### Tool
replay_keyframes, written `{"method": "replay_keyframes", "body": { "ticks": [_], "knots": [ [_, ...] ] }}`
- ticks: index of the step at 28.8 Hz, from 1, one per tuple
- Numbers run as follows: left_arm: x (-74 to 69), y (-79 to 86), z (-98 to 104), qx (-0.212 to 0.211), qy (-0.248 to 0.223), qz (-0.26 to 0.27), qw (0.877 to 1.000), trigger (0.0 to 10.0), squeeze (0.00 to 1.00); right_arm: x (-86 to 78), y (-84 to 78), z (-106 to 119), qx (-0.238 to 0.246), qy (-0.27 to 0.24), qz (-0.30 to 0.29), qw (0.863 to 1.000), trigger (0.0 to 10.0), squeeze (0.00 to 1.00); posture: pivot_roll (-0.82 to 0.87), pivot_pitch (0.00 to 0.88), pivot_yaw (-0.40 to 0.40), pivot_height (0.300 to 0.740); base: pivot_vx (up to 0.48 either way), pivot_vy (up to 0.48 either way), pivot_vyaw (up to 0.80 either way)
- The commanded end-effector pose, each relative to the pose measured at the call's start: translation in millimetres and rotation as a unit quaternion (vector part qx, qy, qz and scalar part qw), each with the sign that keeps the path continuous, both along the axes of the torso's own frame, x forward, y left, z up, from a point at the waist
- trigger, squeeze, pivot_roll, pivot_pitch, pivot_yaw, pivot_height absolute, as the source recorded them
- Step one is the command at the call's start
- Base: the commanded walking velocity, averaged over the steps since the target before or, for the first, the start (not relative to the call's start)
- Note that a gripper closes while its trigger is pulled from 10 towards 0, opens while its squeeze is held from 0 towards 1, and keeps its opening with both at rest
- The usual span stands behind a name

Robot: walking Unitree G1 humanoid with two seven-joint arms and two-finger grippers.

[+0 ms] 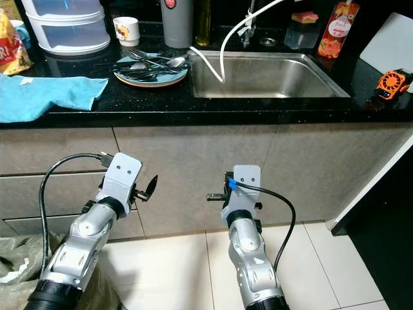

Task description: Kitchen organization

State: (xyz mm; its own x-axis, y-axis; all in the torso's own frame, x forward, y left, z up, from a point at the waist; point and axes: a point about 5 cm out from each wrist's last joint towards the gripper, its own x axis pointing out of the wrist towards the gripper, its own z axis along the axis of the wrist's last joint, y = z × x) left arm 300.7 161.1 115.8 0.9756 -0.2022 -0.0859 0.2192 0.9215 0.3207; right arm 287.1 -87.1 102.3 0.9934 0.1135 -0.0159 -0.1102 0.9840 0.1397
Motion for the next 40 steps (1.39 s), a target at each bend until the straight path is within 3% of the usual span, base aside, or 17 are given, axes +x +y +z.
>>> {"method": "replay_keyframes", "body": {
  "ticks": [1, 40],
  "knots": [
    [-1.3, -2.9, -3.4, -0.001, 0.007, -0.007, 1.0, 10.0, 0.0, -6.4, 15.6, -5.2, 0.031, 0.015, 0.009, 0.999, 10.0, 0.0, 0.25, 0.003, -0.027, 0.74, 0.0, 0.0, 0.0],
    [-3.3, -10.3, -7.4, -0.019, -0.002, 0.001, 1.0, 10.0, 0.0, -6.5, 11.1, -13.6, 0.016, 0.023, 0.025, 0.999, 10.0, 0.0, 0.24, 0.0, -0.071, 0.74, 0.0, 0.0, 0.0]
  ]
}}
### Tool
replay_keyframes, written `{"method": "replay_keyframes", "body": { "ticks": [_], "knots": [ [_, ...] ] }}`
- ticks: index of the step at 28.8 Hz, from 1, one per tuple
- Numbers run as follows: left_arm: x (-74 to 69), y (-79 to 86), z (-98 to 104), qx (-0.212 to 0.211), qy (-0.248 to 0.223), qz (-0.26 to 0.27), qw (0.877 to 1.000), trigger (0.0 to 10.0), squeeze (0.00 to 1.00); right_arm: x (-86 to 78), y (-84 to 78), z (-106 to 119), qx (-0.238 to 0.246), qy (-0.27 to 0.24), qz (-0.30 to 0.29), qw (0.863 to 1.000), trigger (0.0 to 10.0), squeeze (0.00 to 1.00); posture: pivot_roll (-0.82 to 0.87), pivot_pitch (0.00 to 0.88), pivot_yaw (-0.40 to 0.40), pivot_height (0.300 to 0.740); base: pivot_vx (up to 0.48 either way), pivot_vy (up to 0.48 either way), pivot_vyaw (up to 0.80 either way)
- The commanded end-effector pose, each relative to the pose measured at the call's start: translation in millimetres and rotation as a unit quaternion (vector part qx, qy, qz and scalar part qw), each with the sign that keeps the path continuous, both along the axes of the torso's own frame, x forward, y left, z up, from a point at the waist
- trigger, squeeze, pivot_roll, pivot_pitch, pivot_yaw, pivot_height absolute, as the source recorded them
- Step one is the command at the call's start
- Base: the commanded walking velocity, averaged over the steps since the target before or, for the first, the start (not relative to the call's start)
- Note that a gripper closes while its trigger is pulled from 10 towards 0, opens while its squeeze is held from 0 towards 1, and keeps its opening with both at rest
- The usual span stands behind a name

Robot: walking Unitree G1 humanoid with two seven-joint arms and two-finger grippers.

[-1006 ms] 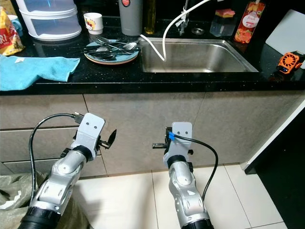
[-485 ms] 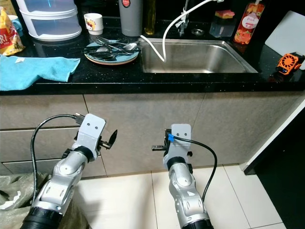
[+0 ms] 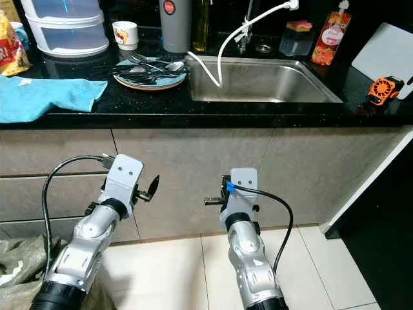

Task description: Kitchen organization

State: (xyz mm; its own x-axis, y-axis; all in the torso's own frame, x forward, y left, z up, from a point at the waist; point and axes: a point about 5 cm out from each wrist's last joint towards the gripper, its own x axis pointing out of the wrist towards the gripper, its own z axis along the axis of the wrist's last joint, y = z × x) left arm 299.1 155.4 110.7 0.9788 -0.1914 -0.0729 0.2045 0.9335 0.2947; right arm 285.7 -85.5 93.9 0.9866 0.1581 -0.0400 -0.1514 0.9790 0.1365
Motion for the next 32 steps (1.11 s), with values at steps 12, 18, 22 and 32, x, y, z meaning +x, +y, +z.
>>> {"method": "replay_keyframes", "body": {
  "ticks": [12, 18, 22, 32],
  "knots": [
    [-1.3, -1.0, 6.2, 0.031, -0.022, 0.014, 0.999, 10.0, 0.0, -1.0, 7.1, 0.2, 0.023, 0.003, -0.008, 1.0, 10.0, 0.0, 0.25, 0.0, -0.062, 0.74, 0.0, 0.0, 0.0],
    [-7.1, -26.3, 34.5, -0.008, -0.069, 0.01, 0.998, 10.0, 0.0, 6.9, -8.9, 28.2, 0.028, -0.042, -0.03, 0.998, 10.0, 0.0, 0.25, 0.0, -0.063, 0.74, 0.0, 0.0, 0.0],
    [-5.1, -30.2, 61.0, -0.039, -0.094, 0.004, 0.995, 10.0, 0.0, 9.6, -14.4, 50.0, 0.03, -0.075, -0.033, 0.996, 10.0, 0.0, 0.25, 0.0, -0.061, 0.74, 0.0, 0.0, 0.0],
    [-19.1, -20.7, 95.7, -0.032, -0.048, -0.053, 0.997, 10.0, 0.0, 1.5, -20.8, 91.9, 0.028, -0.126, -0.025, 0.991, 10.0, 0.0, 0.26, 0.0, -0.067, 0.74, 0.0, 0.0, 0.0]
  ]
}}
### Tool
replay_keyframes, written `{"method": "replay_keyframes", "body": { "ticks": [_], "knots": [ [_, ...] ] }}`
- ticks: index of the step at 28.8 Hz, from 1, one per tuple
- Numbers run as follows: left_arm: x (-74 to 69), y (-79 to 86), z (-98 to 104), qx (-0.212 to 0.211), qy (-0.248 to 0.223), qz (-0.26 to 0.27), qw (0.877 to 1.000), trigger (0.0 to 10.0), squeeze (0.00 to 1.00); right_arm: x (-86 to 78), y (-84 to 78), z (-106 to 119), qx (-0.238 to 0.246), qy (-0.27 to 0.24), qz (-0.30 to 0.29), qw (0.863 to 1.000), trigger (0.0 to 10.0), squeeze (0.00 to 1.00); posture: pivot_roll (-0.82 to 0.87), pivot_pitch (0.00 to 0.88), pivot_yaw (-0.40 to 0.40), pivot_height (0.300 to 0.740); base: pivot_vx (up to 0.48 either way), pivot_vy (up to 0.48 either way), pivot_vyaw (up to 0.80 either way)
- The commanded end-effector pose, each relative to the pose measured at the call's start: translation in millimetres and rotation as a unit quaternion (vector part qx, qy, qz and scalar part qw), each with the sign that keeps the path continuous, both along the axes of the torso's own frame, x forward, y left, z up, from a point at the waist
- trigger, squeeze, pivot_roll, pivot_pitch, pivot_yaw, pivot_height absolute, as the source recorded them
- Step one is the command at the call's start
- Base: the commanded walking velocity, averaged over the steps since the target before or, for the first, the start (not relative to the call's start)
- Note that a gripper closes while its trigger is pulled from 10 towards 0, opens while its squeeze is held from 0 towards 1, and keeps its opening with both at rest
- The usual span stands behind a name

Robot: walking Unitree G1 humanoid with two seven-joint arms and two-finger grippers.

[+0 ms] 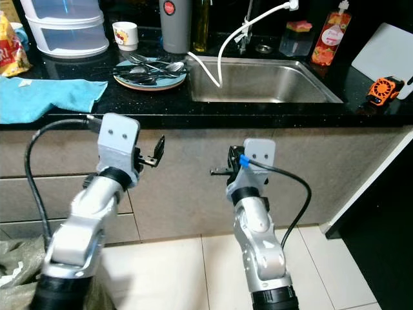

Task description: Kitchen organization

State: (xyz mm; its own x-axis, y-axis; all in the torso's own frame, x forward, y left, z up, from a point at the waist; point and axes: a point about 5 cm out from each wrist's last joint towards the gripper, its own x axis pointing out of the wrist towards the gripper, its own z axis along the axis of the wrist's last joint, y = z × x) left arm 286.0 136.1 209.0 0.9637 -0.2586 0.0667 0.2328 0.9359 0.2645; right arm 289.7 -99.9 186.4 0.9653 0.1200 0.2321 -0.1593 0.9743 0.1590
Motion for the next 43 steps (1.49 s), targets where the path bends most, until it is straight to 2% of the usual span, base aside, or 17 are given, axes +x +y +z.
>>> {"method": "replay_keyframes", "body": {
  "ticks": [1, 3, 4, 8, 12, 14, 18, 23, 24, 25, 27, 28, 30, 34, 43],
  "knots": [
    [-7.9, -0.6, -2.1, 0.001, 0.018, -0.019, 1.0, 10.0, 0.0, -4.0, -7.7, -0.7, -0.004, 0.008, -0.011, 1.0, 10.0, 0.0, 0.26, 0.0, -0.067, 0.74, 0.0, 0.0, 0.0],
    [-8.2, -1.0, 1.1, 0.007, 0.014, -0.02, 1.0, 10.0, 0.0, -7.0, -11.4, -1.1, -0.007, 0.01, -0.015, 1.0, 10.0, 0.0, 0.26, 0.0, -0.065, 0.74, 0.0, 0.0, 0.0],
    [-4.5, 0.1, 12.3, 0.016, 0.007, -0.011, 1.0, 10.0, 0.0, -12.2, -18.6, 0.5, -0.014, 0.012, -0.024, 1.0, 10.0, 0.0, 0.25, 0.0, -0.058, 0.74, 0.0, 0.0, 0.0],
    [-2.6, 2.4, 21.2, 0.026, 0.011, -0.014, 1.0, 10.0, 0.0, -14.5, -23.8, 4.5, -0.018, 0.011, -0.028, 0.999, 10.0, 0.0, 0.24, 0.0, -0.054, 0.74, 0.0, 0.0, 0.0],
    [-1.3, 11.4, 27.8, 0.097, 0.028, -0.029, 0.994, 10.0, 0.0, -13.9, -31.9, 13.8, -0.029, 0.007, -0.029, 0.999, 10.0, 0.0, 0.24, 0.0, -0.048, 0.74, 0.0, 0.0, 0.0],
    [-1.7, 13.3, 26.5, 0.102, 0.032, -0.031, 0.994, 10.0, 0.0, -13.1, -33.1, 15.4, -0.031, 0.005, -0.028, 0.999, 10.0, 0.0, 0.25, 0.0, -0.049, 0.74, 0.0, 0.0, 0.0],
    [0.0, 15.8, 21.8, 0.093, 0.041, -0.02, 0.995, 10.0, 0.0, -10.3, -33.8, 18.6, -0.026, 0.003, -0.026, 0.999, 10.0, 0.0, 0.25, 0.0, -0.05, 0.74, 0.0, 0.0, 0.0],
    [4.2, 8.9, 24.4, 0.077, 0.01, 0.003, 0.997, 10.0, 0.0, -7.0, -30.2, 23.6, 0.004, -0.001, -0.028, 1.0, 10.0, 0.0, 0.25, 0.0, -0.049, 0.74, 0.0, 0.0, 0.0],
    [4.2, 3.9, 32.3, 0.07, -0.036, 0.005, 0.997, 10.0, 0.0, -4.3, -29.3, 27.4, 0.015, -0.008, -0.039, 0.999, 10.0, 0.0, 0.25, 0.0, -0.049, 0.74, 0.0, 0.0, 0.0],
    [4.2, 3.9, 32.3, 0.07, -0.036, 0.005, 0.997, 10.0, 0.0, -4.3, -29.3, 27.4, 0.015, -0.008, -0.039, 0.999, 10.0, 0.0, 0.25, 0.0, -0.049, 0.74, 0.0, 0.0, 0.0],
    [0.7, -0.7, 34.0, 0.073, -0.073, 0.004, 0.995, 10.0, 0.0, -2.0, -28.4, 25.6, 0.021, -0.008, -0.043, 0.999, 10.0, 0.0, 0.25, 0.0, -0.045, 0.74, 0.0, 0.0, 0.0],
    [-0.4, -0.6, 30.5, 0.051, -0.061, 0.011, 0.997, 10.0, 0.0, -1.6, -27.6, 22.2, 0.02, -0.004, -0.042, 0.999, 10.0, 0.0, 0.25, 0.0, -0.045, 0.74, 0.0, 0.0, 0.0],
    [-1.0, -0.3, 27.5, 0.039, -0.051, 0.014, 0.998, 10.0, 0.0, -1.9, -27.1, 19.7, 0.018, 0.0, -0.041, 0.999, 10.0, 0.0, 0.25, 0.0, -0.045, 0.74, 0.0, 0.0, 0.0],
    [-8.8, -0.7, 13.8, 0.043, -0.032, 0.014, 0.998, 10.0, 0.0, -8.2, -23.9, 4.2, 0.005, 0.025, -0.034, 0.999, 10.0, 0.0, 0.25, 0.0, -0.047, 0.74, 0.0, 0.0, 0.0],
    [1.1, 1.8, 33.0, 0.036, -0.086, 0.022, 0.995, 10.0, 0.0, -5.6, -26.3, 16.7, 0.009, -0.001, -0.044, 0.999, 10.0, 0.0, 0.24, 0.0, -0.044, 0.74, 0.0, 0.0, 0.0]
  ]
}}
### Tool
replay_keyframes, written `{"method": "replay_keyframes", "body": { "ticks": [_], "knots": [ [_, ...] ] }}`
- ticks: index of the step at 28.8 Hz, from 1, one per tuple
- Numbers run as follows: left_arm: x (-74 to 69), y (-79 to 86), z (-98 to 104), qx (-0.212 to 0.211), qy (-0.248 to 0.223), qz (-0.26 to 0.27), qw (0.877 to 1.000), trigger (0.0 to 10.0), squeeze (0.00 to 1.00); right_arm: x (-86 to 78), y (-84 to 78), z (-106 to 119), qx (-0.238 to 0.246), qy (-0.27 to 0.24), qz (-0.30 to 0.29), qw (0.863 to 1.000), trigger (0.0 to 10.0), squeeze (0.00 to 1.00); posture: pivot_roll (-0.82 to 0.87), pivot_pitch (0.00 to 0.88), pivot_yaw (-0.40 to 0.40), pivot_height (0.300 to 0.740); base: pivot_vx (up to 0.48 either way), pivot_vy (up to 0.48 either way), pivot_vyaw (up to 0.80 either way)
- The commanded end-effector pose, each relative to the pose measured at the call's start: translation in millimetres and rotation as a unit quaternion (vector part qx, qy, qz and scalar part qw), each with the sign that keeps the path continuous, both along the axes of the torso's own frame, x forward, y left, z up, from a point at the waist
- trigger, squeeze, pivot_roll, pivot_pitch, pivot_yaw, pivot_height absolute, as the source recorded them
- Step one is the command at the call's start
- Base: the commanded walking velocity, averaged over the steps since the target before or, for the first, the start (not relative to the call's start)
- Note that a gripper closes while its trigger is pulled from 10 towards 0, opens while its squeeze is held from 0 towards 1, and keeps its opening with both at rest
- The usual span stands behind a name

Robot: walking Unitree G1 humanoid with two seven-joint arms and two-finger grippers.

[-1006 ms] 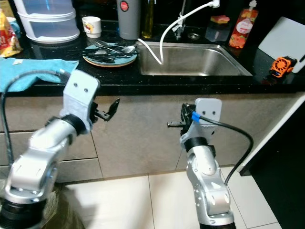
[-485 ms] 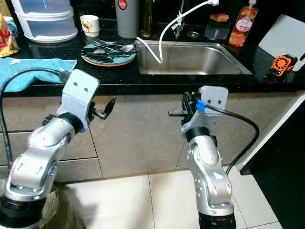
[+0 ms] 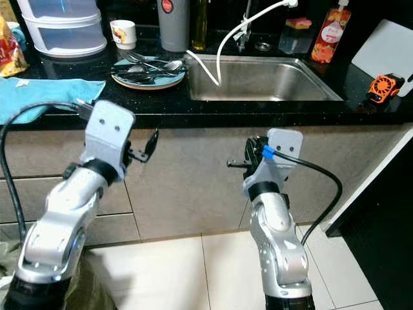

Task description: Kitchen organization

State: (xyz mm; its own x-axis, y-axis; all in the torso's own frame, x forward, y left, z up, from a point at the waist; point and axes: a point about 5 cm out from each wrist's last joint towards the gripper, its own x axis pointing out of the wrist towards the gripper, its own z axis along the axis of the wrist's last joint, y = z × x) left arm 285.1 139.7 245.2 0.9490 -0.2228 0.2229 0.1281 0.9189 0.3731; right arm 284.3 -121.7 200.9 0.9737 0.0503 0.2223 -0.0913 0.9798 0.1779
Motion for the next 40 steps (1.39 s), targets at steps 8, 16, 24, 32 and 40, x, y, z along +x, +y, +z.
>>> {"method": "replay_keyframes", "body": {
  "ticks": [8, 16, 24, 32, 40],
  "knots": [
    [0.6, -4.0, 2.0, 0.004, -0.019, -0.008, 1.0, 10.0, 0.0, 0.6, -4.7, 8.5, 0.0, -0.022, -0.015, 1.0, 10.0, 0.0, 0.24, 0.0, -0.043, 0.74, 0.033, 0.0, 0.0],
    [1.0, -6.2, 2.1, 0.004, -0.025, -0.014, 1.0, 10.0, 0.0, 0.7, -4.4, 7.8, 0.001, -0.019, -0.016, 1.0, 10.0, 0.0, 0.24, 0.0, -0.044, 0.74, 0.349, 0.0, 0.0],
    [1.5, -6.5, 2.2, 0.003, -0.028, -0.015, 0.999, 10.0, 0.0, 1.2, -4.2, 6.3, 0.001, -0.017, -0.016, 1.0, 10.0, 0.0, 0.24, 0.0, -0.046, 0.74, 0.417, 0.0, 0.0],
    [1.5, -6.7, 2.0, 0.002, -0.03, -0.016, 0.999, 10.0, 0.0, 1.3, -4.1, 5.5, 0.0, -0.015, -0.016, 1.0, 10.0, 0.0, 0.24, 0.0, -0.046, 0.74, 0.416, 0.0, 0.0],
    [1.1, -6.8, 1.7, 0.003, -0.031, -0.017, 0.999, 10.0, 0.0, 1.0, -3.8, 4.3, 0.0, -0.014, -0.016, 1.0, 10.0, 0.0, 0.24, 0.0, -0.046, 0.74, 0.415, 0.0, 0.0]
  ]
}}
